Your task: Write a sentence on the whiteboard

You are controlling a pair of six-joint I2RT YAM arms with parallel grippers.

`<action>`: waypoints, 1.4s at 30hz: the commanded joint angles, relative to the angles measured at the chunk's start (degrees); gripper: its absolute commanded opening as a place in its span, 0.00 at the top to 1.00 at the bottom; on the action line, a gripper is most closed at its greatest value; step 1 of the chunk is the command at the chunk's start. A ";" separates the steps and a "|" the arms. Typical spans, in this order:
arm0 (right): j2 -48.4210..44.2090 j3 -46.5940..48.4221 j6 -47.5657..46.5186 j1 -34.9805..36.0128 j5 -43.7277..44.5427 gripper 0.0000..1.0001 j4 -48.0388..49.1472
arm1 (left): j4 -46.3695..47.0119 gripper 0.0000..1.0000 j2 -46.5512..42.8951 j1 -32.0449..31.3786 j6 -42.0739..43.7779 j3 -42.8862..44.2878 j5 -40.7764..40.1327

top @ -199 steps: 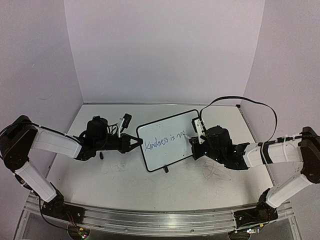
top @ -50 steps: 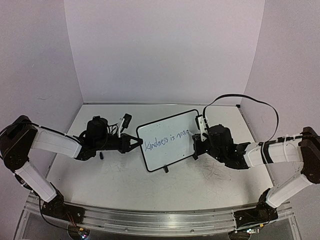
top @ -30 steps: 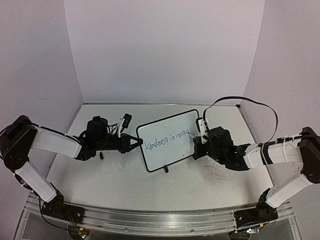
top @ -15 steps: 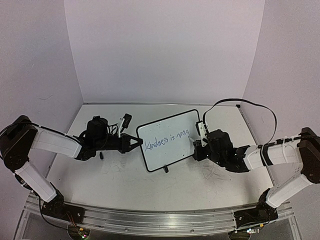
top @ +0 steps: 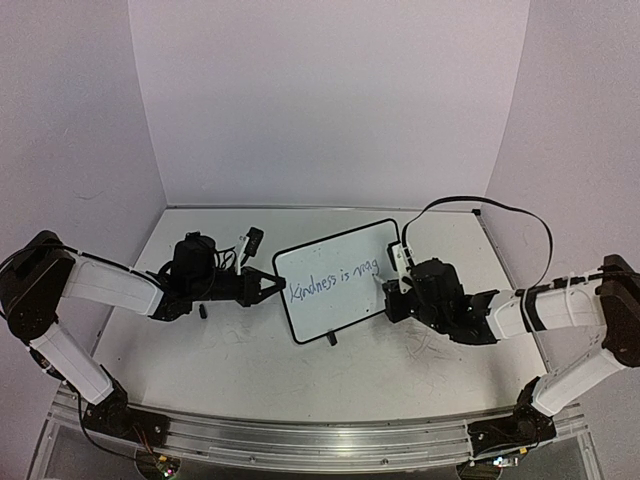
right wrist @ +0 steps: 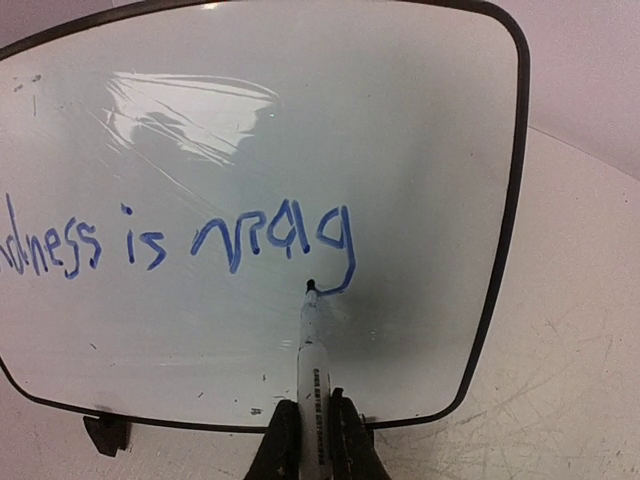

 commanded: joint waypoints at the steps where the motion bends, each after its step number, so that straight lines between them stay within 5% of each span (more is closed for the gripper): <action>1: -5.73 -0.21 0.47 -0.32 2.42 1.00 -0.48 | -2.86 1.00 -0.04 0.04 2.11 0.75 -0.67; 31: 1.67 5.26 -2.26 -3.72 -0.49 1.00 3.60 | -2.85 1.00 -0.03 0.03 2.05 0.71 -0.49; 42: -2.01 3.45 -2.29 -4.12 0.46 1.00 2.13 | -2.85 1.00 -0.06 0.03 2.10 0.64 -0.52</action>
